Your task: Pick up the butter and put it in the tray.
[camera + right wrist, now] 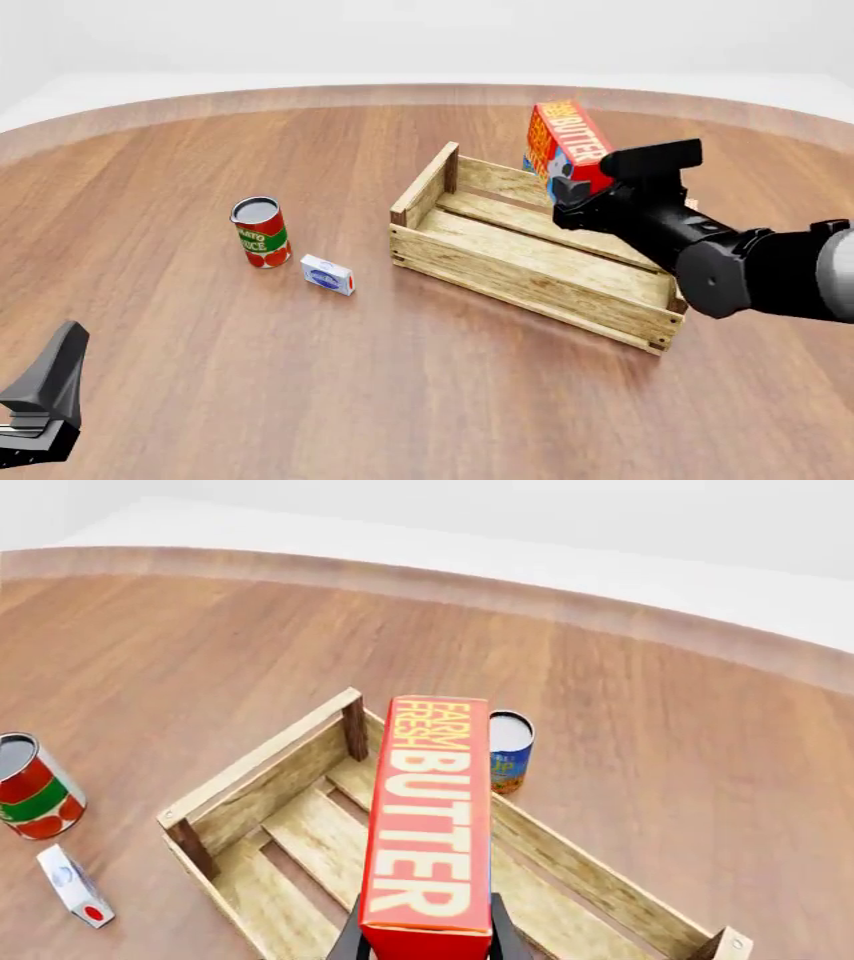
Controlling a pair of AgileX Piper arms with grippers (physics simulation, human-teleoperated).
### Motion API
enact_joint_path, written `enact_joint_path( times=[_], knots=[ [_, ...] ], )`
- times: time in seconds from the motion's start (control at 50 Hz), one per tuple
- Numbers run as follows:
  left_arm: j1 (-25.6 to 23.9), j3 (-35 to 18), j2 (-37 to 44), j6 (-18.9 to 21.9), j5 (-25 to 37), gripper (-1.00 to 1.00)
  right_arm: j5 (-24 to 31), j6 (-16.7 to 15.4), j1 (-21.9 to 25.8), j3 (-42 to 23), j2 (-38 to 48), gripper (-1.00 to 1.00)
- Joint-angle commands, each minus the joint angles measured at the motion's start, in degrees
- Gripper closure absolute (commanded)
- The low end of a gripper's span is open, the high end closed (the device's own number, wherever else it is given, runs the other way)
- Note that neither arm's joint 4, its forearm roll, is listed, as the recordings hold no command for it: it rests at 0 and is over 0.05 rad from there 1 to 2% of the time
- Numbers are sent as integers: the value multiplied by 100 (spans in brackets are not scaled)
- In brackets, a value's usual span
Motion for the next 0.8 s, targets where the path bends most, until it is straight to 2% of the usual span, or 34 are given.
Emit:
enact_joint_path(
  times=[0.02,0.8],
  knots=[
    [0,0,0,0,0,-100,25,174,29,-204,168,100],
    [0,0,0,0,0,-100,190,284,14,-437,763,100]
  ],
)
